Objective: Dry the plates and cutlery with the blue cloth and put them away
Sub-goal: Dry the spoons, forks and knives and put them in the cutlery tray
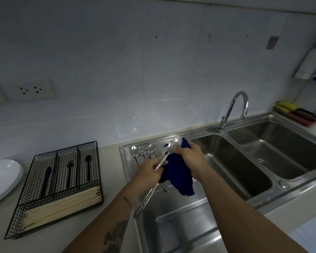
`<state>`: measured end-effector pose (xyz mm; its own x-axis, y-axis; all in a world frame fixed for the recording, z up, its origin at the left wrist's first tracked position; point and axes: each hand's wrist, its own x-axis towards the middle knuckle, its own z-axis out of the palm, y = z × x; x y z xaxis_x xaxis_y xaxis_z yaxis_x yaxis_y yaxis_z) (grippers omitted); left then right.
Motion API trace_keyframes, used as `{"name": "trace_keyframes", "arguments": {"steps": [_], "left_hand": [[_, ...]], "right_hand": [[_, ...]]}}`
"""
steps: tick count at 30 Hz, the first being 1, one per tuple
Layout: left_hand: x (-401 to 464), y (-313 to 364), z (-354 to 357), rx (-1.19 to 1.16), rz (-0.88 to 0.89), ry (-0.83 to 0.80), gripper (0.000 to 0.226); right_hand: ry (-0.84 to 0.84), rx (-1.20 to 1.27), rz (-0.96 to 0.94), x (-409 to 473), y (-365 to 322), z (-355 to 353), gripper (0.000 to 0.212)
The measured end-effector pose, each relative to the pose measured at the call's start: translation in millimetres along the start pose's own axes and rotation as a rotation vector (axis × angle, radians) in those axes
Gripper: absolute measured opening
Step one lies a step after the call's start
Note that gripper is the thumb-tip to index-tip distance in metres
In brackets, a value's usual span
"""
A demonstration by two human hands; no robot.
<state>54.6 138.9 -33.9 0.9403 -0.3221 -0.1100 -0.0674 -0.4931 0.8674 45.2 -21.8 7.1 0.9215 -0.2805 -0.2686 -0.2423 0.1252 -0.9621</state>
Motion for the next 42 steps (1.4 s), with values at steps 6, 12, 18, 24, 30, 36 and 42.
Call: {"name": "trace_keyframes", "arguments": {"steps": [6,12,18,24,30,36,42], "left_hand": [[-12,-5,-8,-0.443,-0.332,-0.230,0.025],[-4,-22,-24,-0.408,-0.416,-0.054,0.023],[-1,12,-15,-0.316,-0.206,-0.208,0.007],[4,9,-10,-0.296,-0.143,-0.019,0.015],[7,12,-5,-0.341,-0.096,0.038,0.017],[5,5,-19,-0.376,-0.065,-0.040,0.021],[6,4,-28,-0.303,-0.067,-0.113,0.020]], "right_hand": [[0.013,0.121,0.087,2,-8,-15,0.026],[-0.043,0.090,0.188,0,-3,-27,0.025],[-0.058,0.057,0.170,1,5,-15,0.028],[0.064,0.202,0.208,6,3,-20,0.035],[-0.116,0.251,0.145,4,-2,-15,0.049],[-0.210,0.179,0.148,9,0,-14,0.051],[-0.009,0.103,0.030,12,3,-1,0.038]]}}
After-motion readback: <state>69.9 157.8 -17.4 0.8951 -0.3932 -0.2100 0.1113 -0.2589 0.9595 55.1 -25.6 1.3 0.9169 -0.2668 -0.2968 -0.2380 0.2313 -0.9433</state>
